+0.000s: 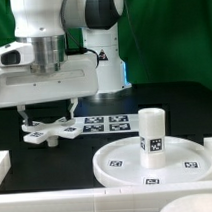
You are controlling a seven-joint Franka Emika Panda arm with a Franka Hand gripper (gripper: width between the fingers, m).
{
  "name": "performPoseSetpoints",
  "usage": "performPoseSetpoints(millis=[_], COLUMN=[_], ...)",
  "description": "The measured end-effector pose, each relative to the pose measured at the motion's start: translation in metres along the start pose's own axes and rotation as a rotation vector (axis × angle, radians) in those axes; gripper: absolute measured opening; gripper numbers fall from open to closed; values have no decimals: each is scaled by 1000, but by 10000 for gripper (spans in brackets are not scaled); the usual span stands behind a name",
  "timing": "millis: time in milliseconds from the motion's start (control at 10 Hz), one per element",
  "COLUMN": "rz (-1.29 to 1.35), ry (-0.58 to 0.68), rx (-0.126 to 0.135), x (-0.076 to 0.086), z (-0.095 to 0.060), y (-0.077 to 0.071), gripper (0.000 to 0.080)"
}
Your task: Assemble round table
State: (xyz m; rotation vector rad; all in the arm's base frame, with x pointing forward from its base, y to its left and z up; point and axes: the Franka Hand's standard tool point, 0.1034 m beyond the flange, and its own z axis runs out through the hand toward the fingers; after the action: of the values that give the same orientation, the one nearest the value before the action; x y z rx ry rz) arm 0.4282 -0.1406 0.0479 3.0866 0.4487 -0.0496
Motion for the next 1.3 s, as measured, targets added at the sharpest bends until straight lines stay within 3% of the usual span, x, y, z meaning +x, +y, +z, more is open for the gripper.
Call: performPoseSetpoints(millis=[1300], rz=[-2], ry=[-40], rx=[15], x=[-11], z=[19], y=[-5], gripper=[649])
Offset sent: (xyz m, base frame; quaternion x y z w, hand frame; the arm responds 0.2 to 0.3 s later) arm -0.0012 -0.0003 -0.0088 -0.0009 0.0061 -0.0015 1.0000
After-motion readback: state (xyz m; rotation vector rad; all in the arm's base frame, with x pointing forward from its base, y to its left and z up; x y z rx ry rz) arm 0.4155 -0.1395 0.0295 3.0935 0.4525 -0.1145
